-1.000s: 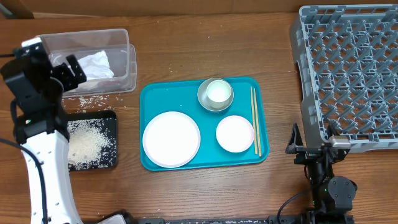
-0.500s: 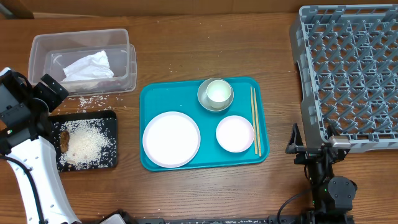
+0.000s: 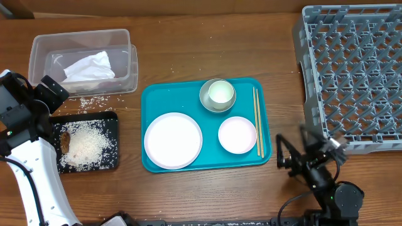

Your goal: Sort waste into correct bins and load items into the dishwasher

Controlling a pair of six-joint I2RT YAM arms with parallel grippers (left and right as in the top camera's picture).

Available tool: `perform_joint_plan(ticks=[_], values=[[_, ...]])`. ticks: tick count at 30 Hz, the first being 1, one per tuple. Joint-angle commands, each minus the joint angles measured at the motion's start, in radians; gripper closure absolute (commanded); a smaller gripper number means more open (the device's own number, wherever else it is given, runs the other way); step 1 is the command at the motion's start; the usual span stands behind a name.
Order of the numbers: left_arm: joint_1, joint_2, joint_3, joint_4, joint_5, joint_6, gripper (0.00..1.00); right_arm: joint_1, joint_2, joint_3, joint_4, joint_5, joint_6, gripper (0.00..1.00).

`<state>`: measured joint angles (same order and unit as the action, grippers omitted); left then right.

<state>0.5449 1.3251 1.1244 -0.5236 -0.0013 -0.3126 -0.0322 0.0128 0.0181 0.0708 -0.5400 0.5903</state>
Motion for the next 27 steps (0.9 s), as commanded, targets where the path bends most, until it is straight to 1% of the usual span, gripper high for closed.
perform_joint_plan(ticks=[1,3,4,6,8,10,11,13,16,19,22,24,27], values=[[-0.002,-0.02,0.004,0.0,-0.009,-0.009,0.0,-0.001,-0.01,-0.01,0.027,-0.328,0.515,0.0],[-0.002,-0.02,0.004,0.0,-0.009,-0.009,0.0,-0.002,-0.01,-0.01,0.06,-0.292,0.654,0.0],[-0.002,-0.02,0.004,0.0,-0.009,-0.009,0.0,-0.002,-0.01,-0.01,0.113,-0.289,0.698,0.0],[-0.002,-0.02,0.004,0.0,-0.009,-0.009,0.0,-0.002,-0.01,-0.009,0.269,-0.301,0.705,0.0],[-0.002,-0.02,0.004,0.0,-0.009,-0.009,0.0,-0.002,-0.01,0.013,0.385,-0.306,0.71,0.0],[-0.002,-0.02,0.004,0.0,-0.009,-0.009,0.0,-0.003,-0.008,0.075,0.367,-0.287,0.708,0.0],[-0.002,-0.02,0.004,0.0,-0.009,-0.009,0.0,-0.003,-0.001,0.12,0.322,-0.268,0.686,0.0],[-0.002,-0.02,0.004,0.0,-0.009,-0.009,0.0,-0.004,0.031,0.229,0.183,-0.242,0.591,0.0],[-0.002,-0.02,0.004,0.0,-0.009,-0.009,0.0,-0.003,0.137,0.431,-0.083,-0.238,0.366,0.0],[-0.002,-0.02,0.004,0.0,-0.009,-0.009,0.0,-0.003,0.328,0.692,-0.413,-0.231,0.101,0.0],[-0.002,-0.02,0.004,0.0,-0.009,-0.009,0.0,0.002,0.528,0.927,-0.71,-0.166,-0.096,0.01],[-0.002,-0.02,0.004,0.0,-0.009,-0.009,0.0,0.016,0.662,1.079,-0.909,-0.079,-0.197,0.01],[-0.002,-0.02,0.004,0.0,-0.009,-0.009,0.0,0.067,0.84,1.274,-1.154,0.095,-0.28,0.01]])
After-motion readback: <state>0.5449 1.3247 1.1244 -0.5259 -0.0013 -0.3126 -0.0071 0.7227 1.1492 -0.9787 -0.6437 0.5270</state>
